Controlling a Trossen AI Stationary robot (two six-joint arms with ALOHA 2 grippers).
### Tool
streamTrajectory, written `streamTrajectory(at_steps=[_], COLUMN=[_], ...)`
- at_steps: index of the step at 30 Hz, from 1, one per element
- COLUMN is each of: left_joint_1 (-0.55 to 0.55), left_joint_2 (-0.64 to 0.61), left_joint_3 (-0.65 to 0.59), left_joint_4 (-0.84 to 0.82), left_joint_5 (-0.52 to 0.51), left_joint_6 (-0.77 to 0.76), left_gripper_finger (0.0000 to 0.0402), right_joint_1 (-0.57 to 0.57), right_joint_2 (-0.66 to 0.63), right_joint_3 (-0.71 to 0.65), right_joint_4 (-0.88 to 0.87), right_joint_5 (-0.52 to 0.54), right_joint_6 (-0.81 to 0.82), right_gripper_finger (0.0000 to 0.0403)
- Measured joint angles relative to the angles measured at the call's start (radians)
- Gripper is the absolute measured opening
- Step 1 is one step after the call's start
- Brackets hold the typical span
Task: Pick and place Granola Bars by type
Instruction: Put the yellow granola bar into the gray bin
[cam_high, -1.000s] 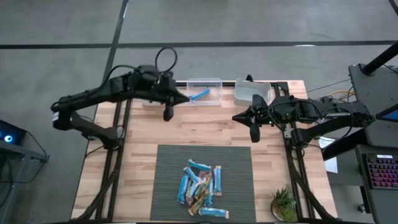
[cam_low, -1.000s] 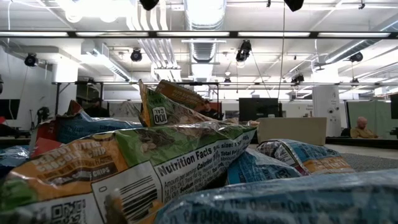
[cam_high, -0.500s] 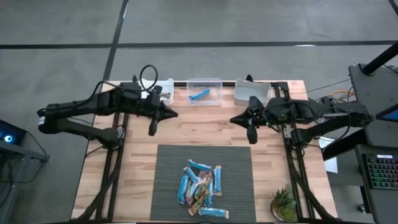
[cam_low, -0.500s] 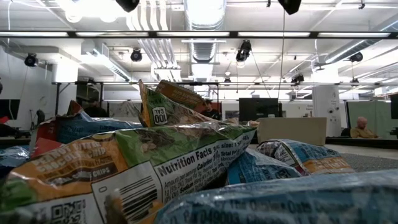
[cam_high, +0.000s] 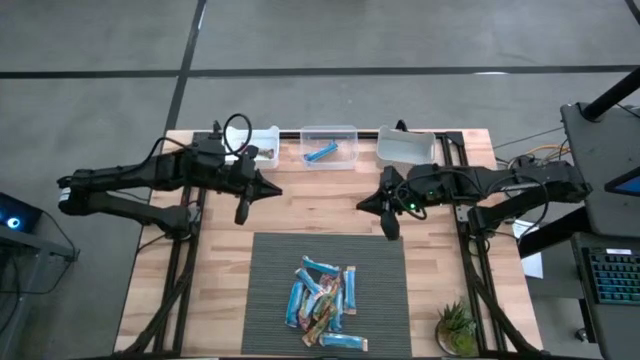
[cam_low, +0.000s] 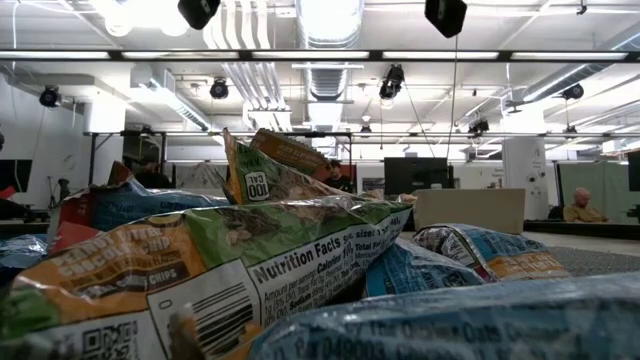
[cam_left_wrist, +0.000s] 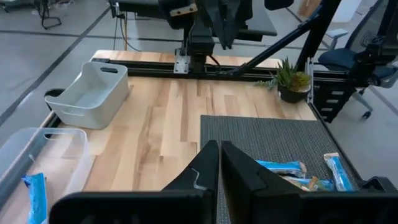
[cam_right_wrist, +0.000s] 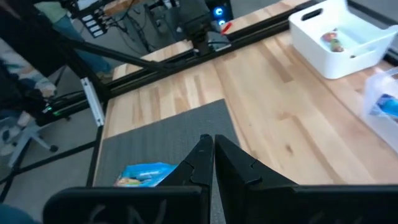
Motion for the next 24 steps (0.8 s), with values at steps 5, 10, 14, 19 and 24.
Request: streamTrajectory(at_steps=[5, 10, 14, 19, 24], left_joint_1=[0.0, 0.0, 0.0, 0.0, 0.0], left_joint_2=[-0.004, -0.004, -0.004, -0.004, -0.004], left_joint_3=[0.0, 0.0, 0.0, 0.0, 0.0], left_joint_4=[0.0, 0.0, 0.0, 0.0, -0.005], left_joint_5=[0.0, 0.006, 0.011, 0.011, 0.012], left_joint_6=[0.028, 0.033, 0.04, 0.039, 0.035], left_gripper_finger=[0.0, 0.0, 0.0, 0.0, 0.0], right_joint_1=[0.033, 0.074, 0.102, 0.121, 0.143], right_joint_2=[0.017, 0.015, 0.015, 0.016, 0.016], right_joint_3=[0.03, 0.049, 0.072, 0.09, 0.092], right_joint_4=[0.003, 0.002, 0.001, -0.002, -0.006], right_joint_5=[-0.014, -0.016, -0.037, -0.115, -0.168], right_joint_6=[-0.018, -0.071, -0.135, -0.179, -0.217], right_gripper_finger=[0.0008, 0.0008, 0.0008, 0.0008, 0.0008])
